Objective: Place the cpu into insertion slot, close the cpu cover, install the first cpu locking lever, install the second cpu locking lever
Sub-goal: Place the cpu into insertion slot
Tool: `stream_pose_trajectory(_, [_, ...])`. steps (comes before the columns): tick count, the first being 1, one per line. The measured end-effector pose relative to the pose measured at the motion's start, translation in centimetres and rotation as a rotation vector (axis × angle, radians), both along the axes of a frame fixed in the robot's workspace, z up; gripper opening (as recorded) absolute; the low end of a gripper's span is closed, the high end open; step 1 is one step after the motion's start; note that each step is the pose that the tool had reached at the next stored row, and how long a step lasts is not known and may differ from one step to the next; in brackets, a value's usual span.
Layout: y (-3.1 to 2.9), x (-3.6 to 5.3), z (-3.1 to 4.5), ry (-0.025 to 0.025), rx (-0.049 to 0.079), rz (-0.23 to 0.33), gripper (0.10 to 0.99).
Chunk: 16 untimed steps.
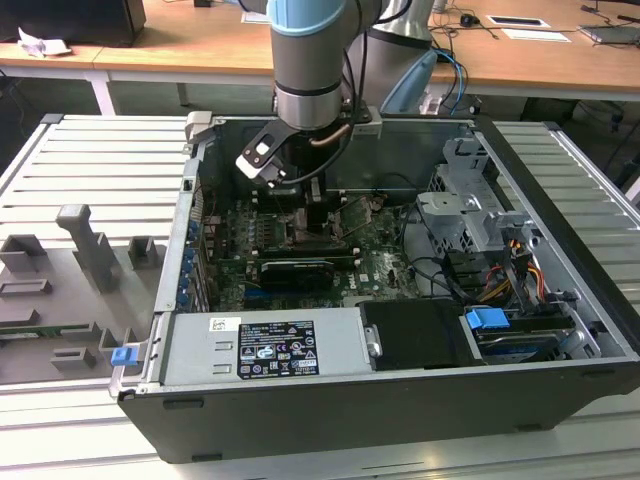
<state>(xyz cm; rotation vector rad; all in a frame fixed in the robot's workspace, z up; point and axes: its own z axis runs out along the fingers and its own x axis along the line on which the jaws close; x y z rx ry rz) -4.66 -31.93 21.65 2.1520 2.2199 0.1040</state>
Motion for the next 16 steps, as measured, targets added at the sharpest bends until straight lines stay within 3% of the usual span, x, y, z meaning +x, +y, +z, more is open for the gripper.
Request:
stream_pose_trajectory(6, [0.04,0.00,-1.07,0.0001,0.000,-0.022,0.541])
stream_pose_trajectory(16, [0.08,0.03,-1.62,0.0000,-0.001,-0.040,0.541])
